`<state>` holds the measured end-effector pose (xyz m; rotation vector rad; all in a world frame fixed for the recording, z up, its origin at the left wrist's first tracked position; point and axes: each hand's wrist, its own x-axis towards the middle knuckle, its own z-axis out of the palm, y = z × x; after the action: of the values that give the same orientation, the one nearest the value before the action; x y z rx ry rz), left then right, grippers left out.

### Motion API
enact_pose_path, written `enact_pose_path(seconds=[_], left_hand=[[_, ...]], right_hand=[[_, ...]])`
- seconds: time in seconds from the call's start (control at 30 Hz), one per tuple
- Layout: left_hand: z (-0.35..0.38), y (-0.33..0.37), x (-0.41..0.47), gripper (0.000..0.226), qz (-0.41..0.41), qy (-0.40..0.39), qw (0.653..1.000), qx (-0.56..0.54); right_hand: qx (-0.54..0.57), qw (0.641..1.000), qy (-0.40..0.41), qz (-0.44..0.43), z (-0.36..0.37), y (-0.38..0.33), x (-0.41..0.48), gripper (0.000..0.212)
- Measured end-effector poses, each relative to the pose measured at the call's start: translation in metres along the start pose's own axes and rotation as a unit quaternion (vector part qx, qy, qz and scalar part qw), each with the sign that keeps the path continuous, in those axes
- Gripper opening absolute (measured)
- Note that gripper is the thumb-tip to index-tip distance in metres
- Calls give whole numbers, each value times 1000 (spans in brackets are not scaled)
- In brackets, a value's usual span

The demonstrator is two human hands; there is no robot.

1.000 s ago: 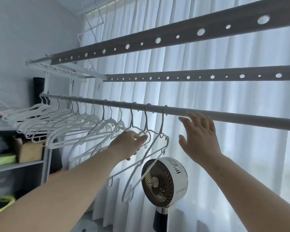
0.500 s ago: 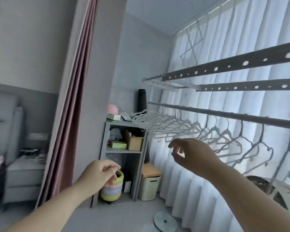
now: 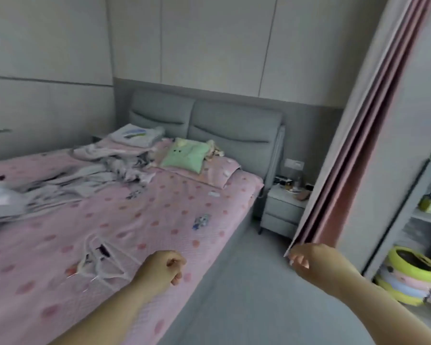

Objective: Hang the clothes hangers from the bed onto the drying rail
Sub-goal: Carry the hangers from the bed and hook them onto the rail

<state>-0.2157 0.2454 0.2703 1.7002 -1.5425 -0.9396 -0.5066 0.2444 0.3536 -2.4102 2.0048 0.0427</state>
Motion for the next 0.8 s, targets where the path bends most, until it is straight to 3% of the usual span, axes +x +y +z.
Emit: enact_pose_path(seconds=[0.13, 0.27, 0.37, 0.47, 0.57, 0.8], left_hand=[[-52, -91, 4, 29, -90, 53, 993, 46], [-86, -174, 11, 36, -190, 99, 971, 105], [-106, -221, 28, 38, -243, 124, 952, 138], [-117, -260, 49, 25, -290, 133, 934, 162], [-115, -290, 68, 33, -361, 130, 909, 165], [-107, -347, 110, 41, -382, 110, 895, 201]], right_hand=[[38, 995, -64, -68, 54, -85, 75, 28], [64, 981, -125, -137, 108, -162, 145, 29], [88, 965, -157, -192, 150, -215, 201, 31], [110, 951, -195, -216, 191, -263, 257, 34], [111, 935, -239, -237, 230, -303, 298, 37], [57, 908, -290, -297, 307, -367, 349, 47]])
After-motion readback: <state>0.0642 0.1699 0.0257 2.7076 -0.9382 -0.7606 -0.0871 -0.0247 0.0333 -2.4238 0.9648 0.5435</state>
